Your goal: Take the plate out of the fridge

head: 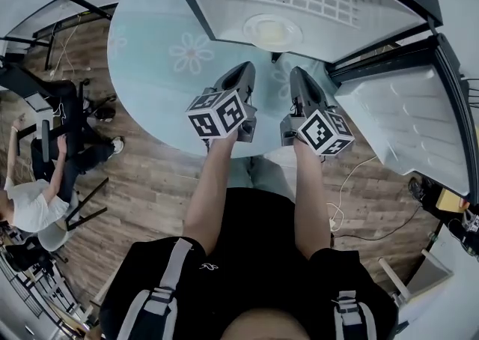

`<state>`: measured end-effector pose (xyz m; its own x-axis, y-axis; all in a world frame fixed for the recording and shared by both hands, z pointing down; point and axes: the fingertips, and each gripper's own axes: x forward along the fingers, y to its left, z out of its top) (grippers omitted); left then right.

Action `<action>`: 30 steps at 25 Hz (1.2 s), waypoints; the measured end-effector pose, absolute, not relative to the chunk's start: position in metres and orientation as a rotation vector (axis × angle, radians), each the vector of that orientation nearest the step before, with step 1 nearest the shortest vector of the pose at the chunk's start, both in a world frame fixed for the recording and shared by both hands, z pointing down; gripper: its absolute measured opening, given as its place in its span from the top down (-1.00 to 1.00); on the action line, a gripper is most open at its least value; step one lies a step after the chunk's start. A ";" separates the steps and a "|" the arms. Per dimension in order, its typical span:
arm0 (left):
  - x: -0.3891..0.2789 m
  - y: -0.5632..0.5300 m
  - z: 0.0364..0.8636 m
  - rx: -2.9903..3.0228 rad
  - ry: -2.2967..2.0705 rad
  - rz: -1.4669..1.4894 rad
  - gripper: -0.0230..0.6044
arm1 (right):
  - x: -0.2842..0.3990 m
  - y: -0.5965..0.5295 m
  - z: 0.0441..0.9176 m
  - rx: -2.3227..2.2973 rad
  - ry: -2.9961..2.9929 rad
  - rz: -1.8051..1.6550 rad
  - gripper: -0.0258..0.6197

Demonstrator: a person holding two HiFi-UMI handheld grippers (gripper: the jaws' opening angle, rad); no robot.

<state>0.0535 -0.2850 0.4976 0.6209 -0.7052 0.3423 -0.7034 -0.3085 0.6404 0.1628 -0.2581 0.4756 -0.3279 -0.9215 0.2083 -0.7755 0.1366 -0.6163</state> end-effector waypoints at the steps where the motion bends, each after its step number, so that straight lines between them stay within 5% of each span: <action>1: 0.053 -0.289 0.499 2.042 -1.104 -0.009 0.92 | 0.163 -0.260 0.478 -1.670 2.180 -0.978 0.90; 12: 0.065 -0.306 0.517 2.031 -1.046 -0.008 0.92 | 0.158 -0.280 0.508 -1.624 2.110 -1.110 0.74; 30: 0.082 -0.326 0.552 1.910 -0.998 0.000 0.63 | 0.170 -0.300 0.550 -1.608 1.976 -1.286 0.57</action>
